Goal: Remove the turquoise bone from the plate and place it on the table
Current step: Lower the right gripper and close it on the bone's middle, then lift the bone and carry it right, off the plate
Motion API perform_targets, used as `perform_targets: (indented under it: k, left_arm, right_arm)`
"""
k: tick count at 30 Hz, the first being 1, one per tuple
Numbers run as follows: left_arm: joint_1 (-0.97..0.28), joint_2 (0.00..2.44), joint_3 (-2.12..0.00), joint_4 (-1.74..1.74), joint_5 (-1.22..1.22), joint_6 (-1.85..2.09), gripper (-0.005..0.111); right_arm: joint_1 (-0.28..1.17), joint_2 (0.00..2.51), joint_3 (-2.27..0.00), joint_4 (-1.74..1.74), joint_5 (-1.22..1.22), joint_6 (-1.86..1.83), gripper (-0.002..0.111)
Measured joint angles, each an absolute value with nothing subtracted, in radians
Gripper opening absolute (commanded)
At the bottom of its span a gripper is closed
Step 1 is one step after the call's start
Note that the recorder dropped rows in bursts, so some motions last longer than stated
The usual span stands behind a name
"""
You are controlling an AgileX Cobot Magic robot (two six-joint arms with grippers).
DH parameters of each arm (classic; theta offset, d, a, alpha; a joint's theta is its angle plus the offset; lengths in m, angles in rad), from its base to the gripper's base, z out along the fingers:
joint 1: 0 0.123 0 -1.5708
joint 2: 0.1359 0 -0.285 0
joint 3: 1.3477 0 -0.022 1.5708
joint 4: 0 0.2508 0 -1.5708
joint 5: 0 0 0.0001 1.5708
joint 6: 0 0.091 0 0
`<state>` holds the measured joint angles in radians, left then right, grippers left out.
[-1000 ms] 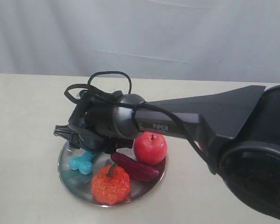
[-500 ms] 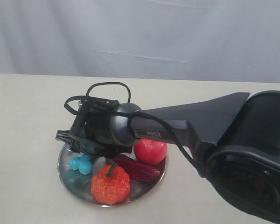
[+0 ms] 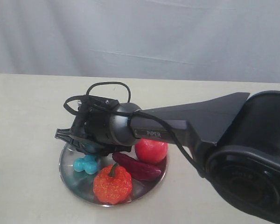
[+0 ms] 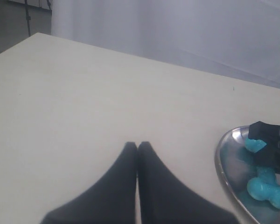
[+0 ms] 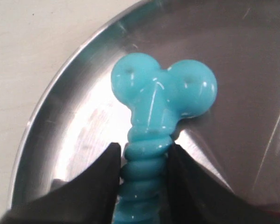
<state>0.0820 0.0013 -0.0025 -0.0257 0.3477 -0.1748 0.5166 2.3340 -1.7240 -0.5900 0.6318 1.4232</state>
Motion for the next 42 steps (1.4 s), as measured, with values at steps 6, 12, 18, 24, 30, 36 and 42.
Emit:
perform_targets:
  k: [6, 12, 18, 24, 30, 36, 42]
  left_arm:
    - [0.082, 0.001, -0.003, -0.026, 0.348, -0.175, 0.000]
    - [0.082, 0.001, -0.003, -0.026, 0.348, -0.175, 0.000]
    - [0.082, 0.001, -0.003, -0.026, 0.348, -0.175, 0.000]
    - [0.082, 0.001, -0.003, -0.026, 0.348, -0.175, 0.000]
    - [0.082, 0.001, -0.003, -0.026, 0.348, -0.175, 0.000]
    - [0.082, 0.001, -0.003, -0.026, 0.348, -0.175, 0.000]
    - [0.082, 0.001, -0.003, -0.026, 0.348, -0.175, 0.000]
  right_arm:
    - [0.517, 2.334, -1.724, -0.588, 0.632, 1.423, 0.004]
    - [0.517, 2.319, -1.726, -0.563, 0.638, 1.425, 0.004]
    - [0.531, 2.207, -1.726, -0.553, 0.692, 1.388, 0.004]
    - [0.542, 2.038, -1.726, -0.504, 0.853, 1.204, 0.004]
    - [0.542, 1.824, -1.726, -0.471, 1.110, 0.923, 0.004]
    - [0.495, 1.632, -1.717, -0.466, 1.210, 0.753, 0.004]
    - [0.374, 1.480, -1.549, -0.466, 1.212, 0.686, 0.004]
